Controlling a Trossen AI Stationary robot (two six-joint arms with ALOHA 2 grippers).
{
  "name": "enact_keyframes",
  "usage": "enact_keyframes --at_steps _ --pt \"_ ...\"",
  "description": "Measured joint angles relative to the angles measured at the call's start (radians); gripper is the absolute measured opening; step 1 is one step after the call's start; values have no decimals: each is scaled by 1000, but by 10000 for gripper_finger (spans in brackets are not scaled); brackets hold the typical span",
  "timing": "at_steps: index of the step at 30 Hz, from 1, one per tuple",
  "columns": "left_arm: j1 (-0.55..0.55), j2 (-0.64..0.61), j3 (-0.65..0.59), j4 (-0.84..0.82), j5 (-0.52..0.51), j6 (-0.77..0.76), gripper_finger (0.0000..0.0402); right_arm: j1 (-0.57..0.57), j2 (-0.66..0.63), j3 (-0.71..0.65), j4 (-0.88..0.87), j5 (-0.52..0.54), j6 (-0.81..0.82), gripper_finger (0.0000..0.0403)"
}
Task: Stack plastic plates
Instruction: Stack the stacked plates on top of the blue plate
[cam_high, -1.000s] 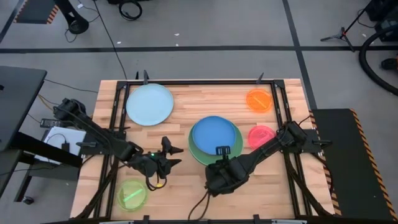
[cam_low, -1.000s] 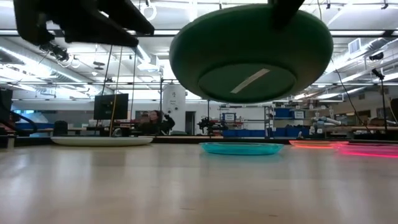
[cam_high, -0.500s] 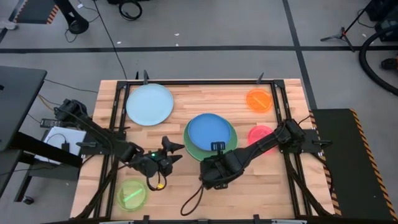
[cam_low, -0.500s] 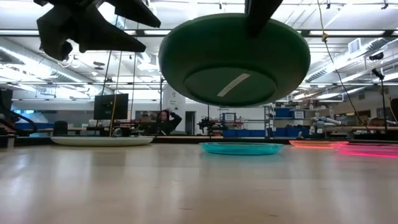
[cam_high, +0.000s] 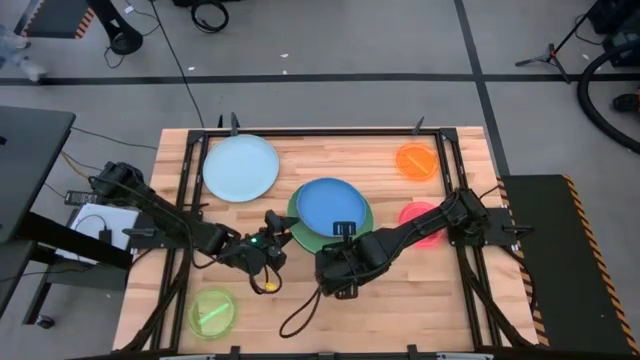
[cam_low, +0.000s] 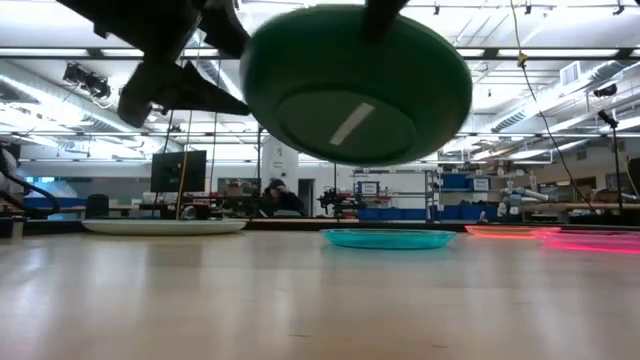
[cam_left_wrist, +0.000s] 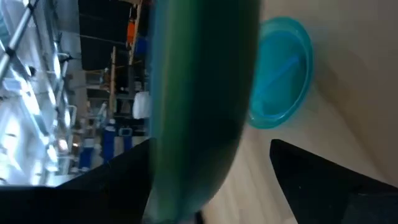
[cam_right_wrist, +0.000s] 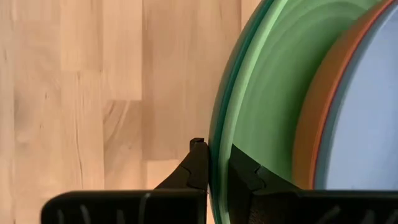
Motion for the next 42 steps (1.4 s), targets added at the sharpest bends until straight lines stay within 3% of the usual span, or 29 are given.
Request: enact_keyframes --at_steps 12,19,29,42 --pt "52 7 -1 114 9 33 318 -33 -3 13 -2 -67 -64 29" --pt "119 8 -1 128 162 70 318 -35 -3 13 10 -86 -87 29" --pt "176 8 -1 169 161 64 317 -32 -2 13 21 -31 -71 29" --pt "182 29 -3 211 212 125 250 -28 -2 13 46 -25 -64 29"
